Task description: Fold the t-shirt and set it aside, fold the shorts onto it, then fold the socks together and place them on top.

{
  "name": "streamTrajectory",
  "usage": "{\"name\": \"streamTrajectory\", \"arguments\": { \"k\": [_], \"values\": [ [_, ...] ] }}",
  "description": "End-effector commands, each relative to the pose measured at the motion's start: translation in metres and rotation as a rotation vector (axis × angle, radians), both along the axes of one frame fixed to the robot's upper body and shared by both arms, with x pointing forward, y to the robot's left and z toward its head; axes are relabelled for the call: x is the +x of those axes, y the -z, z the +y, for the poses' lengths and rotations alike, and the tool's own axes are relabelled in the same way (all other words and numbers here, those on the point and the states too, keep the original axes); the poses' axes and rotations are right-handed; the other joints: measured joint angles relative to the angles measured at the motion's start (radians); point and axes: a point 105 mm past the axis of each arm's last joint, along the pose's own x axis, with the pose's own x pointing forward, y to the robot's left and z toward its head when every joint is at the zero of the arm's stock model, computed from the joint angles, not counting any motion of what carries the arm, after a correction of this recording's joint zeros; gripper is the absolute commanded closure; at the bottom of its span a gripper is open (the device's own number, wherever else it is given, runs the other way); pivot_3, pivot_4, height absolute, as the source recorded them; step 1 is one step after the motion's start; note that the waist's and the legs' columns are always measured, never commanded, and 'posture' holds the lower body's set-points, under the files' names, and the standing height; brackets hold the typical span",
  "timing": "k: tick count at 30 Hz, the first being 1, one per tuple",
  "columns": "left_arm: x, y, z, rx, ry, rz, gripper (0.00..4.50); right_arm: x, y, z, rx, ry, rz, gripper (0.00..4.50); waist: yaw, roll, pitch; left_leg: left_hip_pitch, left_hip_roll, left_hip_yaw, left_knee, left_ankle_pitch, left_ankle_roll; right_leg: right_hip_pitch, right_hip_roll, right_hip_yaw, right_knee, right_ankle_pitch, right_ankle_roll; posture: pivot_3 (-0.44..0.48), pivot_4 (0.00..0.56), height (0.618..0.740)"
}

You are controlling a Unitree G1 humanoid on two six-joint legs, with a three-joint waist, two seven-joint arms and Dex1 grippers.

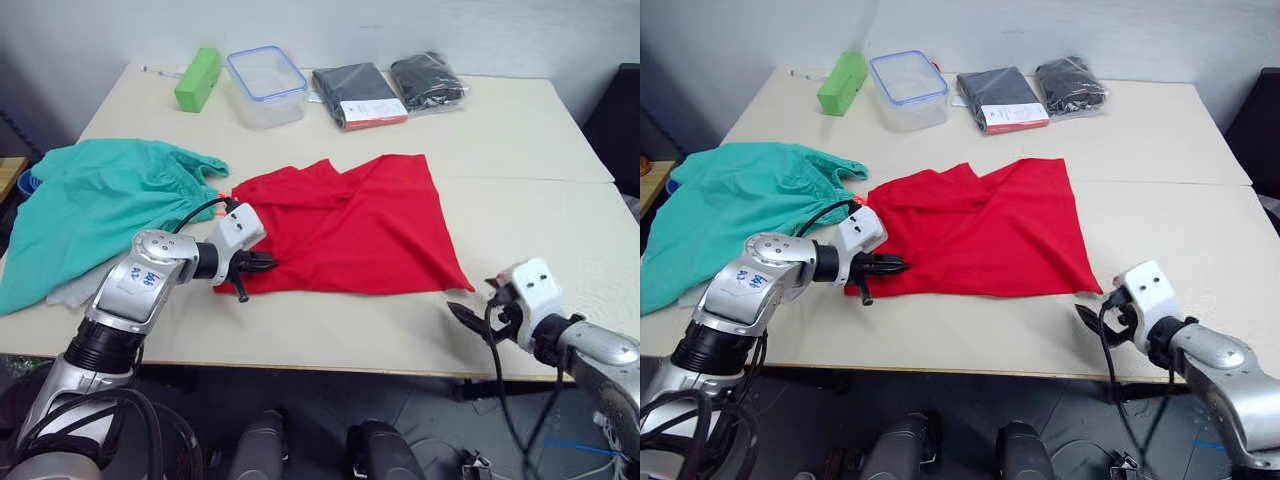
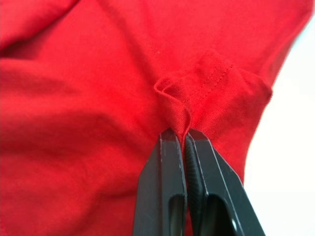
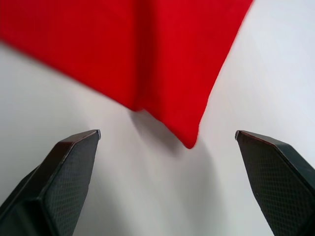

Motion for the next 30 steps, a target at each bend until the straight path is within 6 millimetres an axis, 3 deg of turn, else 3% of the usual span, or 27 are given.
{"name": "streamTrajectory", "arguments": {
  "k": [1, 6, 9, 13, 20, 23, 28, 30],
  "values": [
    [-0.001, -0.008, 0.001, 0.005, 0.007, -0.042, 4.48, 0.002, -0.016, 0.004, -0.137, -0.087, -0.13, 0.0, 0.0, 0.0, 0.0, 0.0, 0.0, 0.0, 0.0, 0.0, 0.0, 0.0, 0.0, 0.0, 0.0, 0.0, 0.0, 0.0, 0.15, 0.74],
    [0.0, -0.009, 0.002, -0.001, 0.003, -0.046, 4.48, 0.008, -0.024, 0.008, -0.412, -0.219, -0.288, 0.0, 0.001, 0.0, 0.0, 0.0, 0.0, 0.0, 0.001, 0.0, 0.0, 0.0, 0.0, 0.0, 0.001, 0.0, 0.0, 0.0, 0.15, 0.74],
    [0.001, -0.011, 0.002, -0.003, 0.001, -0.052, 4.5, 0.011, -0.015, 0.008, -0.545, -0.276, -0.32, 0.64, 0.001, 0.0, 0.0, 0.0, 0.0, 0.0, 0.001, 0.0, 0.0, 0.0, 0.0, 0.0, 0.001, 0.0, 0.0, 0.0, 0.15, 0.74],
    [0.002, -0.012, 0.002, -0.004, -0.001, -0.056, 4.5, 0.017, -0.008, 0.008, -0.62, -0.31, -0.354, 1.99, 0.001, 0.0, 0.0, 0.0, 0.0, 0.0, 0.002, 0.0, 0.0, 0.001, 0.0, 0.0, 0.001, 0.0, 0.0, 0.0, 0.15, 0.74],
    [0.003, -0.014, 0.003, -0.003, -0.003, -0.064, 4.5, 0.022, -0.001, 0.006, -0.699, -0.345, -0.37, 1.99, 0.001, 0.0, 0.0, 0.0, 0.0, 0.0, 0.003, 0.0, 0.0, 0.001, 0.0, -0.001, 0.002, 0.0, 0.0, 0.0, 0.15, 0.74],
    [0.003, -0.015, 0.002, -0.003, -0.001, -0.066, 4.5, 0.024, 0.003, 0.006, -0.722, -0.355, -0.364, 2.6, 0.001, 0.0, 0.0, 0.0, 0.0, 0.0, 0.003, 0.0, 0.0, 0.001, 0.0, -0.001, 0.001, 0.0, 0.0, 0.0, 0.15, 0.74],
    [0.003, -0.016, 0.0, -0.009, 0.01, -0.069, 4.5, 0.028, 0.008, 0.006, -0.718, -0.351, -0.361, 4.31, 0.001, 0.0, 0.0, 0.0, 0.0, -0.001, 0.003, 0.0, 0.0, 0.001, 0.0, -0.001, 0.002, 0.0, 0.0, 0.0, 0.15, 0.74],
    [0.002, -0.017, -0.001, -0.017, 0.022, -0.073, 4.5, 0.028, 0.009, 0.007, -0.691, -0.349, -0.349, 4.47, 0.001, 0.0, 0.0, 0.0, 0.0, -0.001, 0.004, 0.0, 0.0, 0.001, 0.0, -0.001, 0.002, 0.0, 0.0, 0.0, 0.15, 0.74]
  ]
}}
